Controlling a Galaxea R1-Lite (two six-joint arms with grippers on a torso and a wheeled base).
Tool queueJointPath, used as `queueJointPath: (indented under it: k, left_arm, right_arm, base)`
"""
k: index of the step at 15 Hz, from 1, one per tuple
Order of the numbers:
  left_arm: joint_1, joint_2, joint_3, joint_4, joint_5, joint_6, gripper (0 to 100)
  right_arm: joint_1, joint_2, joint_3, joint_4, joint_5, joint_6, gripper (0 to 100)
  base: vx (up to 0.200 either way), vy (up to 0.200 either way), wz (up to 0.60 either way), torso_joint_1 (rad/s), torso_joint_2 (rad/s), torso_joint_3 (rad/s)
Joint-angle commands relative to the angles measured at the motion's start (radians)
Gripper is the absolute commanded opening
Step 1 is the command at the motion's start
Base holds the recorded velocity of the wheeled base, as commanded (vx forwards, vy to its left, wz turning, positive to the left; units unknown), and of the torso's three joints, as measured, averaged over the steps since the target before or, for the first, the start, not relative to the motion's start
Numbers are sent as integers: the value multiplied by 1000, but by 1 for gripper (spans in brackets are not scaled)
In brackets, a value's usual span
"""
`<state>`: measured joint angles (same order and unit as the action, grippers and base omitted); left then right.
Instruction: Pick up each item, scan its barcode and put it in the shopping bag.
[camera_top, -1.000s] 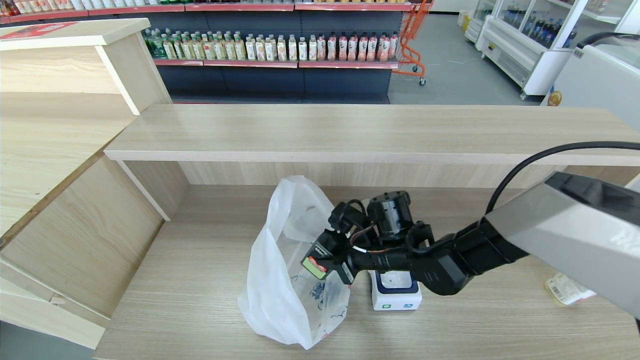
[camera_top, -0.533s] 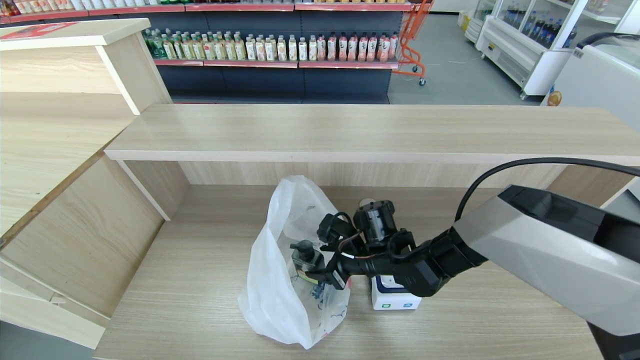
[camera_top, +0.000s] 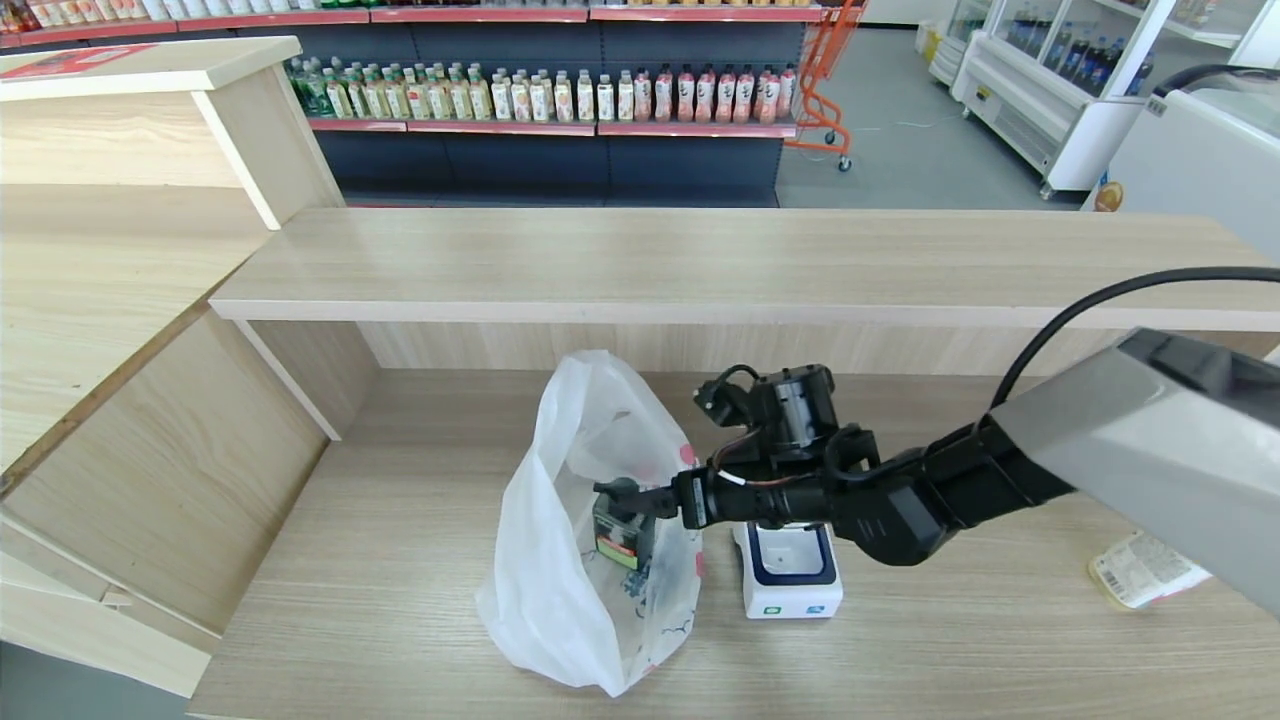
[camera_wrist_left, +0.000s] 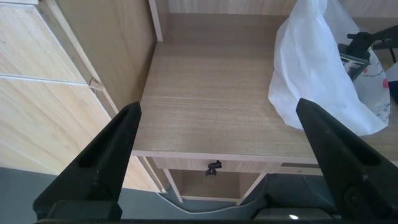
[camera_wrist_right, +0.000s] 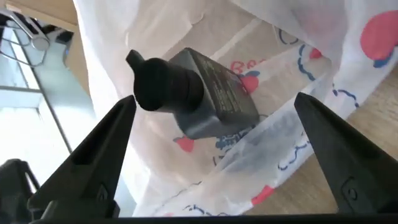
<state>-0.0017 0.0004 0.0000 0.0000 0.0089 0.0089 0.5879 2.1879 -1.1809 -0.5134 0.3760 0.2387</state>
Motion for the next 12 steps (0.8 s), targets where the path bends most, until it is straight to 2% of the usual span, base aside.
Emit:
queueJointPath:
  k: [1,4,6,8,10,11,12]
  left_arm:
    - [0,0,0,0,0,0,100]
    - [0,0,0,0,0,0,100]
    - [0,0,0,0,0,0,100]
    - [0,0,0,0,0,0,100]
    - [0,0,0,0,0,0,100]
    - [0,0,0,0,0,0,100]
    - [0,0,0,0,0,0,100]
  right_arm:
    - [-33,-122,50,30,18,60,100]
    - [-126,-321,218,42,112,120,100]
    - [-203,-471,322,93,123,116,100]
    - [-269,-608,366,150,118,76,100]
    - [-424,-780,417,185,50,-233,100]
    - [-461,-843,449,184,-17,-334,100]
    - [-477,-910,487,182,-52,-358,100]
  base:
    - [0,0,0,0,0,0]
    - [0,0,0,0,0,0]
    - [0,0,0,0,0,0]
    - [0,0,0,0,0,0]
    - [0,0,0,0,0,0]
    - [0,0,0,0,0,0]
    - [0,0,0,0,0,0]
